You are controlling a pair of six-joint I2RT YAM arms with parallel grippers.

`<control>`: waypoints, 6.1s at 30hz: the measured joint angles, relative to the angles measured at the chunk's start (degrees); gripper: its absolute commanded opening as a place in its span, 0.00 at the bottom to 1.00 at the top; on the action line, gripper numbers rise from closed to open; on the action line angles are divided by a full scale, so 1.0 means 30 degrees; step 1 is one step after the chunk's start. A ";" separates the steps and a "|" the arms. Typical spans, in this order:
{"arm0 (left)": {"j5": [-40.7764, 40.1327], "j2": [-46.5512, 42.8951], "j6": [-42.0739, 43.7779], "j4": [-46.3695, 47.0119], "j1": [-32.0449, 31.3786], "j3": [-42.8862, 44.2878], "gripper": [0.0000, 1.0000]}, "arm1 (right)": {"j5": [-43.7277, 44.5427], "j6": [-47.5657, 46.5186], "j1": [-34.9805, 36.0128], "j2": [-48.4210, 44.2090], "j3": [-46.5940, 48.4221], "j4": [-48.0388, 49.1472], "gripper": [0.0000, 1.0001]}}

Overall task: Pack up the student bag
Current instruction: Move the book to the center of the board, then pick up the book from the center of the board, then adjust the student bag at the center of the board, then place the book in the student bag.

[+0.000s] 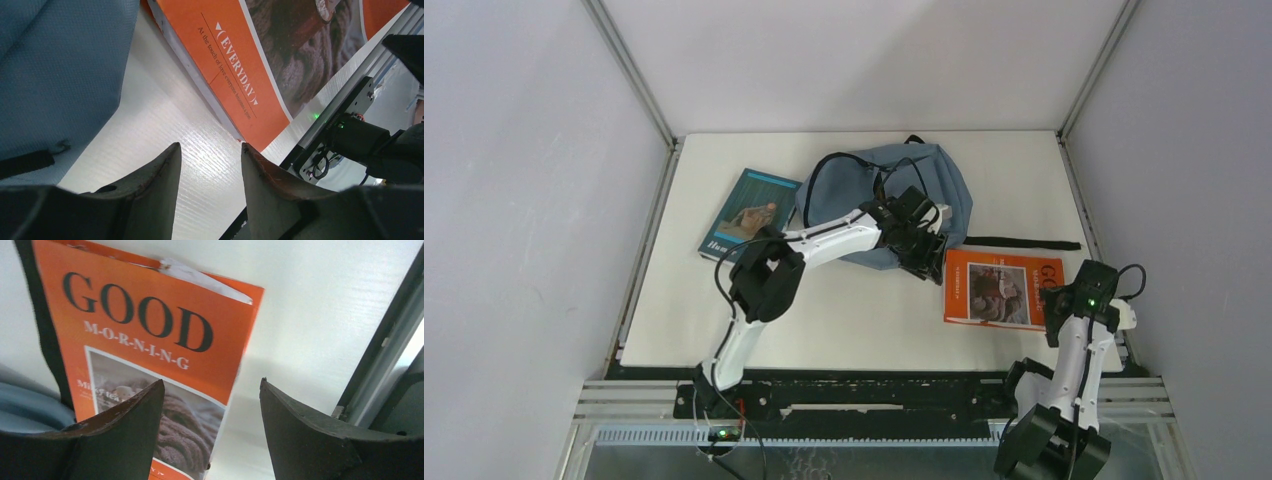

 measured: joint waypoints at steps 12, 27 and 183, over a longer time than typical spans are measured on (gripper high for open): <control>-0.0044 0.0874 0.0044 -0.0022 0.0000 0.0641 0.52 | -0.2310 0.0423 -0.0102 0.3002 -0.2302 0.4080 0.51; -0.0204 0.0991 0.0248 -0.0583 -0.0007 0.0831 0.51 | -0.2616 0.0503 -0.0816 0.0736 -0.2259 0.4685 0.00; -0.3118 -2.0174 -0.3439 0.2688 1.5795 -1.6356 0.00 | -0.5982 -0.8072 2.4458 2.2571 1.5387 1.1285 0.43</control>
